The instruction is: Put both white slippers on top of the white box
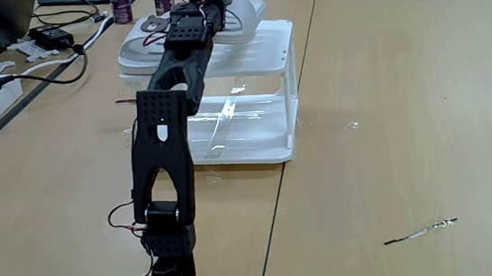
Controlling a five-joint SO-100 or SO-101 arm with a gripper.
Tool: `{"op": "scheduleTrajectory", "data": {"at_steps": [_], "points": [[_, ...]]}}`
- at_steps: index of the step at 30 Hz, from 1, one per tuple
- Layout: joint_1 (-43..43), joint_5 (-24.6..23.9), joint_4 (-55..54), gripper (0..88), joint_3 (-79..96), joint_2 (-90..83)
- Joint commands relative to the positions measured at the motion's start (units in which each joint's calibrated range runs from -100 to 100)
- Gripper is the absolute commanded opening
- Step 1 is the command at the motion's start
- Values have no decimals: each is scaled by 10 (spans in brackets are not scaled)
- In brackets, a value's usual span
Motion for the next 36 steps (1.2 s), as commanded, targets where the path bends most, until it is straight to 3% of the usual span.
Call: {"op": "scheduleTrajectory", "data": {"at_steps": [1, 28, 33, 36], "points": [[1, 4, -5, 7, -137, 33], [-1, 4, -5, 12, -185, 164], [-1, 4, -6, 179, -185, 159], [-2, 4, -6, 221, -189, 157]]}}
